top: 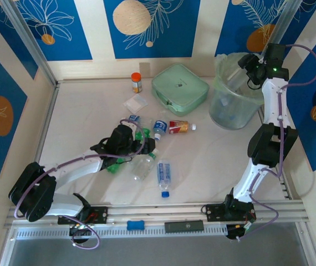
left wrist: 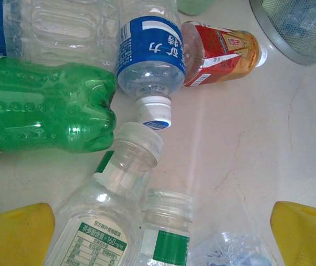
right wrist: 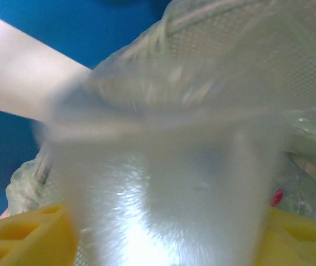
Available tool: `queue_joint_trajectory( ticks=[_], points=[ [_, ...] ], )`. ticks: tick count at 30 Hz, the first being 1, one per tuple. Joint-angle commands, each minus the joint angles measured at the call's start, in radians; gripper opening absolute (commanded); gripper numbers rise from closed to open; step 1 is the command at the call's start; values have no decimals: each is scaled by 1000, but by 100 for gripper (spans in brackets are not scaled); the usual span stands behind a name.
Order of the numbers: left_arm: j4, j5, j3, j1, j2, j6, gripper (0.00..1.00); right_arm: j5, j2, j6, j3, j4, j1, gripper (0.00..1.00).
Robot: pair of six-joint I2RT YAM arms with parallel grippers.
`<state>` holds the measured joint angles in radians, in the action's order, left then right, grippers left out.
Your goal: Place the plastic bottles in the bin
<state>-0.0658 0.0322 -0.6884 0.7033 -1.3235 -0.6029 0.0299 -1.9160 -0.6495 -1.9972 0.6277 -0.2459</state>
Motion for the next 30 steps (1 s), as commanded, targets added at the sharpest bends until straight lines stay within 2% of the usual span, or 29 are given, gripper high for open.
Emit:
queue_joint_trajectory(
  ticks=[1, 11, 19, 22, 27, 30],
  points=[
    [17, -23, -13, 11, 25, 5, 99, -25, 11, 14, -62, 41, 3, 78],
    [31, -17, -21, 18, 28, 4, 99, 8, 122, 48, -70, 48, 15, 83],
    [57, -6, -54, 63, 12, -9, 99, 52, 367, 119, 184, -32, 139, 86],
    [102, -21, -66, 116, 13, -19, 99, 67, 479, 128, 332, -77, 213, 89],
    [201, -75, -83, 250, 12, -39, 99, 73, 623, 95, 557, -116, 337, 100],
    [267, -113, -101, 332, -6, -61, 99, 85, 680, 60, 671, -126, 402, 99]
  ],
)
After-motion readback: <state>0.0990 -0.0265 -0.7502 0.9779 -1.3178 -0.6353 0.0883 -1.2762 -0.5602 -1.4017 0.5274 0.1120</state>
